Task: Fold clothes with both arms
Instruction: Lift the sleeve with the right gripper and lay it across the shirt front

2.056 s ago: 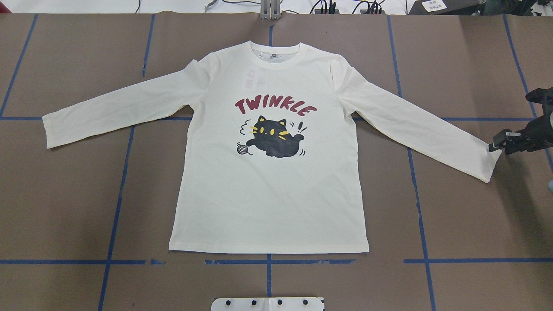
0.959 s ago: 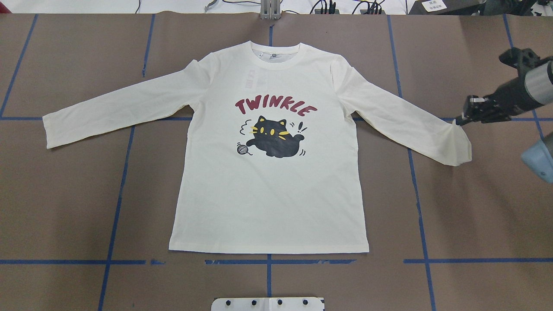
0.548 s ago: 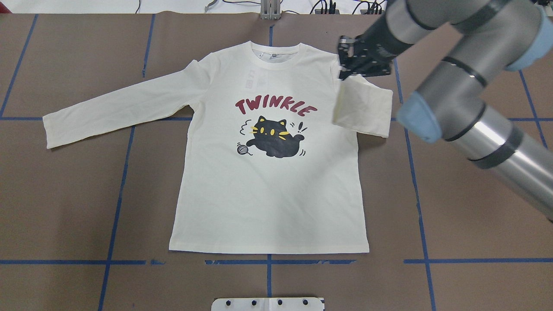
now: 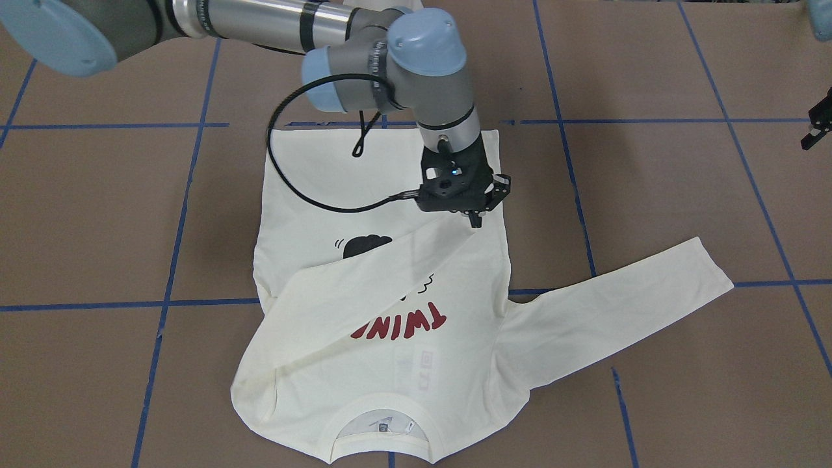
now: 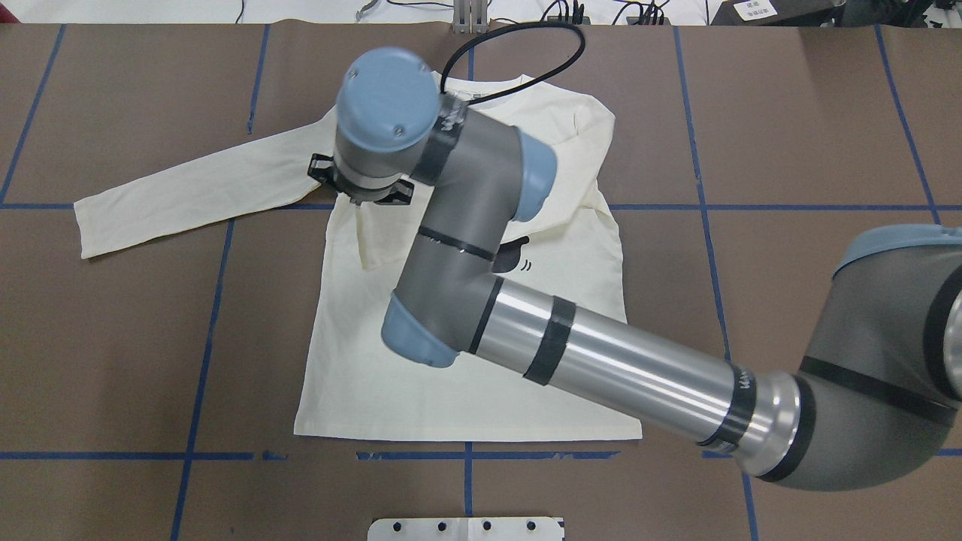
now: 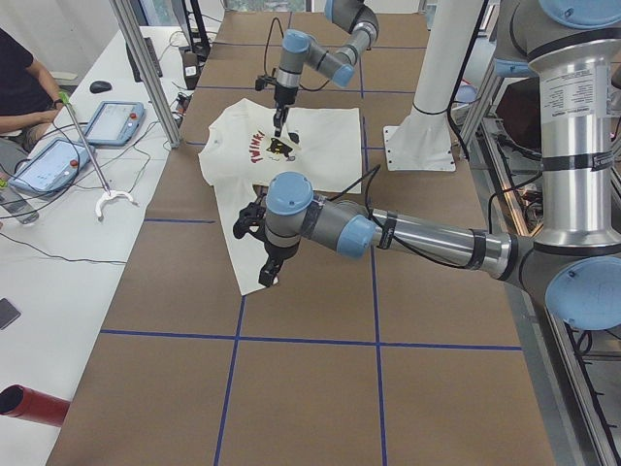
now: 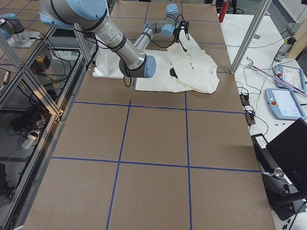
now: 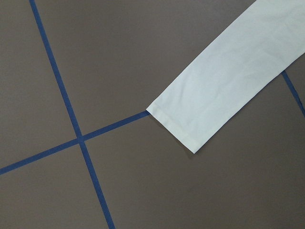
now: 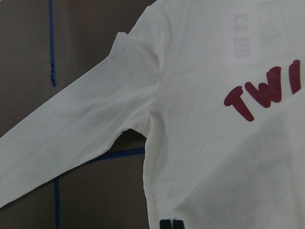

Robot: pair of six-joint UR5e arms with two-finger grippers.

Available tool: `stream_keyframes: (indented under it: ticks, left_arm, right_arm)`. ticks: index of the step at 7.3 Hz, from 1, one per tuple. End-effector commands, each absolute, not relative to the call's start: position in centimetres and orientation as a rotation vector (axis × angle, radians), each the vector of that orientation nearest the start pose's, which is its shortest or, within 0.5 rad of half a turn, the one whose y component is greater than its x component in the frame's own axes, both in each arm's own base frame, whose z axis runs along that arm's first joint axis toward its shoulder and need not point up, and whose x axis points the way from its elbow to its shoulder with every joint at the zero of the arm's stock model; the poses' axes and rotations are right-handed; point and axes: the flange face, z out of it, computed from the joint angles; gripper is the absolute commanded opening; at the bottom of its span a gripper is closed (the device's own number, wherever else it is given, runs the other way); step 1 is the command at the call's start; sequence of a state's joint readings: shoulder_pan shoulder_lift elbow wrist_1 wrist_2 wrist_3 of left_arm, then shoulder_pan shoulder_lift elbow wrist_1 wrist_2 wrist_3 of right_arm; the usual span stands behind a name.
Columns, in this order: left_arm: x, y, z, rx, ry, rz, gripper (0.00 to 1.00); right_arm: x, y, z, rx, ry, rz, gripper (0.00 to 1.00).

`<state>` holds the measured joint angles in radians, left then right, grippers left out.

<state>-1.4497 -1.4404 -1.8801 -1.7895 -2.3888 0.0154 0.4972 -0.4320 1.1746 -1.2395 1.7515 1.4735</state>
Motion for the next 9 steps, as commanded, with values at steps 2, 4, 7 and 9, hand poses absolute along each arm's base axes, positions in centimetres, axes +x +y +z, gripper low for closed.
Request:
stream_keyframes:
  ticks: [2,4,7,9]
  left_arm:
    - [-0.5,-45.4,54.0,0.312,0.836,0.241,1.0]
    - [1.3,-46.2,55.5,0.313,0.861,0.201,1.0]
    - [12.4,-50.9,59.6,0.18,0.953,0.018,0.99]
    - [16.7,-54.5,62.5,0.099,0.951,-0.018,0.89]
  right_arm:
    - [-73.1,-45.8,5.9,0.199,-1.098,0.23,0.34]
    - [-74.1,-46.3,3.6,0.212,-1.093,0.242,0.99]
    - [-65.1,-49.9,6.9,0.166,-1.177,0.305,0.99]
    - [-54.9,-53.4,15.9,0.071,-1.183,0.296,0.99]
